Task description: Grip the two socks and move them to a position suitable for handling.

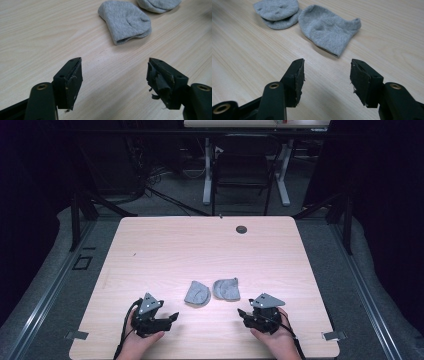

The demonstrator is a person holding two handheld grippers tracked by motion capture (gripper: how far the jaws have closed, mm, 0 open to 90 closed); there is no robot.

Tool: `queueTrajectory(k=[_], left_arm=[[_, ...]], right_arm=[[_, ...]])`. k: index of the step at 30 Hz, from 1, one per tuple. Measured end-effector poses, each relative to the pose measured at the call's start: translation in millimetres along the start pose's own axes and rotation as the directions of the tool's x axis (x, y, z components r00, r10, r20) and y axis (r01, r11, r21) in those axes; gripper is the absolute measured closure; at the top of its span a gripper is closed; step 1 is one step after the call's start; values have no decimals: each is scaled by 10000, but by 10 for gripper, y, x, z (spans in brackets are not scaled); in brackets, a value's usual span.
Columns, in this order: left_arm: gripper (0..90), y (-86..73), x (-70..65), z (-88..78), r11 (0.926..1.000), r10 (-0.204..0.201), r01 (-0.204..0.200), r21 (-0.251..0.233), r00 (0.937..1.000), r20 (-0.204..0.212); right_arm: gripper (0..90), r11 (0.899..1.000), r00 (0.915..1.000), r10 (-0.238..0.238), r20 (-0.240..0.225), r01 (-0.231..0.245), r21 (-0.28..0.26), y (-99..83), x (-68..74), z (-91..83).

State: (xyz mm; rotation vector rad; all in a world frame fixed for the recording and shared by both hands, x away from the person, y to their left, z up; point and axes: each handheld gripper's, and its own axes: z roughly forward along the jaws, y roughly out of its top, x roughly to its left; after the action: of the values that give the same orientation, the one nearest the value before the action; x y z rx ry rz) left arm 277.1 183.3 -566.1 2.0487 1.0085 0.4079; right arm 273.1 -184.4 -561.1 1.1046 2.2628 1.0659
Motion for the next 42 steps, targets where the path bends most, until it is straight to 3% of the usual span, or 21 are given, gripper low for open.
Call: queueTrajectory(k=[5,11,16,22,24,28,34,42], left_arm=[[312,-2,2,13,9999,-113,112,86,9999,6],[361,3,38,16,9983,-580,577,115,9979,303],[412,9,49,6,9991,-427,428,-36,9989,189],[458,21,48,20,9992,-387,384,128,9989,265],[466,49,42,33,9993,-332,330,153,9993,156],[509,109,40,72,9984,-552,546,127,9971,527],[577,229,-9,100,9997,-249,248,18,9988,424],[635,355,-46,205,9996,-256,252,90,9982,551]], right_arm=[[488,9996,9995,-297,134,297,-7,3,46,15],[537,9999,9999,-103,-37,103,117,-6,73,37],[541,9998,9999,-135,24,134,123,1,80,18],[547,9998,10000,7,61,-8,196,-4,67,24],[547,9996,9998,14,178,-19,281,1,60,15],[547,9993,9998,153,109,-156,345,8,57,11],[565,9991,9996,220,199,-227,359,15,47,5],[588,9984,9994,320,157,-327,464,7,20,6]])
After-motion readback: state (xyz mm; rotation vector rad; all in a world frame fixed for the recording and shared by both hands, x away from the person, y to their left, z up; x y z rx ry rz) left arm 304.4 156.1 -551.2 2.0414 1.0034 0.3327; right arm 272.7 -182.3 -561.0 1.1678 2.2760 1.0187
